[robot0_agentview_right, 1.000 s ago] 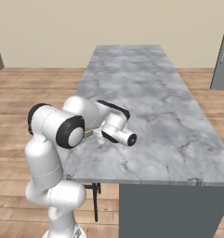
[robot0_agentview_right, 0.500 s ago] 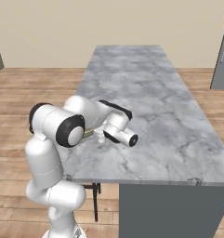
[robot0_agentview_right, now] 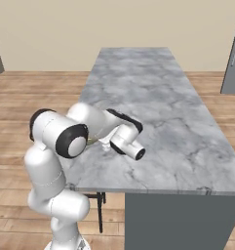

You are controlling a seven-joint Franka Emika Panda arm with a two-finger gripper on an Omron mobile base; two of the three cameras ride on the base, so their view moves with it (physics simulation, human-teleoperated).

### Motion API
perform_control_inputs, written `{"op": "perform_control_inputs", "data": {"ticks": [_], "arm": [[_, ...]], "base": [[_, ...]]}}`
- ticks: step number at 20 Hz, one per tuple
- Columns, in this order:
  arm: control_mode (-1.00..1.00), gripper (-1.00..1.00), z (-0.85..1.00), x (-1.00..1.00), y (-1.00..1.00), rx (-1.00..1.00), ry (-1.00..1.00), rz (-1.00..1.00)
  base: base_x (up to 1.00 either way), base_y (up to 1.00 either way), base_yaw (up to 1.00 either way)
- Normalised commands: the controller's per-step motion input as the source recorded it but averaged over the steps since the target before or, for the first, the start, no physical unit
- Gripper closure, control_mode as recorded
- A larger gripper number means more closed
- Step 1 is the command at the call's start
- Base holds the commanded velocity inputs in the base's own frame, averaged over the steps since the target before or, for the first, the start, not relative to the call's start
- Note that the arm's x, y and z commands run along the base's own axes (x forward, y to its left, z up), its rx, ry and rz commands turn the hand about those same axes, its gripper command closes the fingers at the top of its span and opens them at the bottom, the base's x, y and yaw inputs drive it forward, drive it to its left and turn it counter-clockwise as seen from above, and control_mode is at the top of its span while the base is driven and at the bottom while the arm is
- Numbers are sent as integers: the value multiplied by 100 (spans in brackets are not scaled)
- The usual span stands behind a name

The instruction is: There is a bowl on the dining counter. Grab a lemon wedge from the fridge and place it in the bowl. Then get the liquor bottle and glass cup from the cabinet and place them next to the bowl.

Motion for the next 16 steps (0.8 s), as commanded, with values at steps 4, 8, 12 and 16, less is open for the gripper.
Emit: {"op": "perform_control_inputs", "data": {"ticks": [4,8,12,16], "arm": [[-100,-100,80,-38,0,0,-26,0],[-100,-100,99,-55,0,0,-28,5],[-100,-100,100,-69,0,0,-24,8],[-100,-100,100,-67,8,-3,-8,4]], "base": [[0,0,0],[0,0,0],[0,0,0],[0,0,0]]}}
